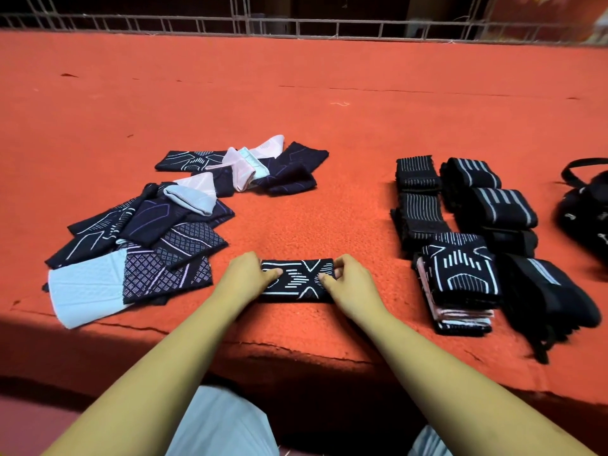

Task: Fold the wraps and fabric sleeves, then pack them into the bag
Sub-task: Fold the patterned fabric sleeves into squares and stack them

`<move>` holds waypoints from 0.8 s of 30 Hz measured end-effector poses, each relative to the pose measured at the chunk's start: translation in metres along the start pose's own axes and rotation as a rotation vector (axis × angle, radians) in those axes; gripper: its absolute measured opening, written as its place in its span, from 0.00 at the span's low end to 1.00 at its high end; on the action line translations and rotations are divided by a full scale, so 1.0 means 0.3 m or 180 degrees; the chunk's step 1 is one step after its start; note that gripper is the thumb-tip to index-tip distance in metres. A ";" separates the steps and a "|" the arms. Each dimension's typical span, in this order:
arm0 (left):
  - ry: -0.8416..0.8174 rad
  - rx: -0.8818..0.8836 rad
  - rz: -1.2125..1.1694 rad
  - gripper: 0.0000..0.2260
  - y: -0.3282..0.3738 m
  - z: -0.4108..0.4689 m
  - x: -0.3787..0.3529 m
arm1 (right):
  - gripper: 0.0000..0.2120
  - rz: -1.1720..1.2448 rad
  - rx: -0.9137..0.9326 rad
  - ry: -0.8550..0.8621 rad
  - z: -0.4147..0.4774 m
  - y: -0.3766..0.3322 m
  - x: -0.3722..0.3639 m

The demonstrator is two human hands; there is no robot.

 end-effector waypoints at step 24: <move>-0.0318 -0.1897 -0.2918 0.10 0.581 -0.132 0.194 | 0.07 0.0365 0.0799 0.0189 -0.125 -0.178 0.431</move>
Point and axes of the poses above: each hand's wrist, its own z-axis towards the middle knuckle, its own x-axis out of the back of the hand, y = z × x, the point moved 8 cm from there along z, towards the middle knuckle, and after that the axes turned 4 degrees about -y, right-handed, at the moved point
